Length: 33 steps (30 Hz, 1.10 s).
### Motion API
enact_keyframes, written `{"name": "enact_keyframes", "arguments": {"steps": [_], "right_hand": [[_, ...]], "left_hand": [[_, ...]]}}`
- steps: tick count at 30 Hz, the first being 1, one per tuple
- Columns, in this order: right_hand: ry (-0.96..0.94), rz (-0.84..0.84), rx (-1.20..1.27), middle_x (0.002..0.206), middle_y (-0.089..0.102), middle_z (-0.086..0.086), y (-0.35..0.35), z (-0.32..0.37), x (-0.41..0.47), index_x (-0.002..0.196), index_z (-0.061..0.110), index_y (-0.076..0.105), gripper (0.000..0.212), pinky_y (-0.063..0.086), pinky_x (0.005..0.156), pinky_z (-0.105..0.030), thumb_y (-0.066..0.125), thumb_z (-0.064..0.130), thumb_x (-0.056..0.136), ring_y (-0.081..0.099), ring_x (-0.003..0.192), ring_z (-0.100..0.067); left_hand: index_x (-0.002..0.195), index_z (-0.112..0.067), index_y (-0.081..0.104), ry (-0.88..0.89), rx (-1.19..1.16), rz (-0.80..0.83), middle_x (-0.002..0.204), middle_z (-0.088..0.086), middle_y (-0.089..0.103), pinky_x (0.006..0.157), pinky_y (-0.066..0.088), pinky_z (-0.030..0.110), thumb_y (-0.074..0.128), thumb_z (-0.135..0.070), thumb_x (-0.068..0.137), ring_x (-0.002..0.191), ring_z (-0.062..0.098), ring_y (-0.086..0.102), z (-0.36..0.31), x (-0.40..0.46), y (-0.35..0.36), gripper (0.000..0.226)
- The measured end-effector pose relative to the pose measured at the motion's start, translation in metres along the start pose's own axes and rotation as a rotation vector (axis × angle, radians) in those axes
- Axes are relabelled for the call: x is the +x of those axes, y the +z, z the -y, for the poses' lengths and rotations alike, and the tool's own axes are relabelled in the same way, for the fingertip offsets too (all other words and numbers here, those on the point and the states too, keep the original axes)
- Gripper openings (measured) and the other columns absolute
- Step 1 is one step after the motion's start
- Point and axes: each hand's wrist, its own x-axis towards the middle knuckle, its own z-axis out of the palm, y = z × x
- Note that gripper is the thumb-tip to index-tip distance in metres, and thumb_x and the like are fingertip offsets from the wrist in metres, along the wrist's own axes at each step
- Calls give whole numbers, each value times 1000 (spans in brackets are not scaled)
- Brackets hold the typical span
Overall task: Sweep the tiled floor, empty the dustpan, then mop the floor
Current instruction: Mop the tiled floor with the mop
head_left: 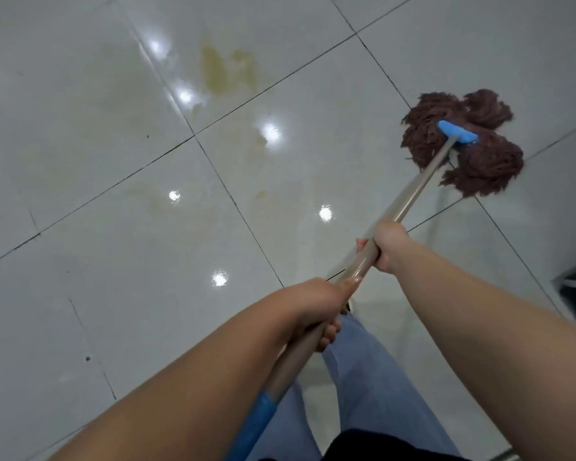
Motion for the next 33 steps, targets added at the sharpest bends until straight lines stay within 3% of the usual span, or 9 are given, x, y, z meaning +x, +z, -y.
{"name": "enact_keyframes", "arguments": {"steps": [8,12,15,17,19,22,25,28,33], "right_hand": [[-10,96,-179,71,51,-14,76,-100,-58,131,10,35,36,44,28,-22,29,27,101,52,22,-17],[15,167,-253,75,49,-12,130,-183,-103,128,10,35,34,43,27,-23,30,27,100,52,22,-19],[5,252,-342,87,53,-12,164,-253,-133,131,7,34,34,46,28,-23,33,22,100,61,47,-25],[-76,320,-438,103,48,-13,183,-297,-155,137,0,34,41,51,43,-26,31,18,100,55,77,-27],[-96,342,-501,106,46,-14,196,-335,-180,135,-3,37,41,49,60,-32,32,17,100,52,88,-29],[18,279,-484,100,50,-12,200,-379,-215,122,6,38,30,49,46,-28,37,27,99,64,54,-29],[76,287,-437,82,44,-9,193,-404,-231,110,14,35,27,40,31,-16,32,38,99,53,28,-19],[60,256,-419,70,40,-11,186,-397,-220,104,9,35,26,41,30,-17,30,34,100,50,40,-21],[90,265,-427,82,43,-12,191,-322,-186,112,14,37,25,41,29,-16,32,35,100,46,47,-21]], "left_hand": [[79,-12,44,-11,-155,-50,31,-5,37,36,32,8,40,-58,91,24,9,34,135,-40,-29,48],[81,-12,45,-34,-230,-81,33,-5,38,36,32,11,41,-61,88,26,10,34,239,-68,-49,50],[81,-12,45,-66,-304,-110,33,-6,39,37,32,11,41,-63,87,27,10,34,315,-93,-56,52],[81,-13,45,-102,-336,-129,33,-6,39,37,32,11,39,-64,87,27,9,34,359,-110,-56,53],[83,-13,45,-126,-388,-125,33,-6,39,36,32,11,36,-65,87,26,10,34,400,-126,-52,54],[83,-12,45,-167,-456,-110,34,-4,38,34,33,12,34,-66,87,25,11,35,447,-148,-41,55],[82,-12,45,-183,-510,-104,34,-4,39,32,33,12,33,-64,88,25,11,35,467,-157,-25,53],[83,-10,48,-141,-503,-142,32,-4,39,32,33,12,33,-58,92,24,11,36,452,-147,-12,51],[83,-10,48,-79,-582,-166,31,-6,39,32,31,11,34,-56,93,23,11,35,378,-122,-21,49]]}}
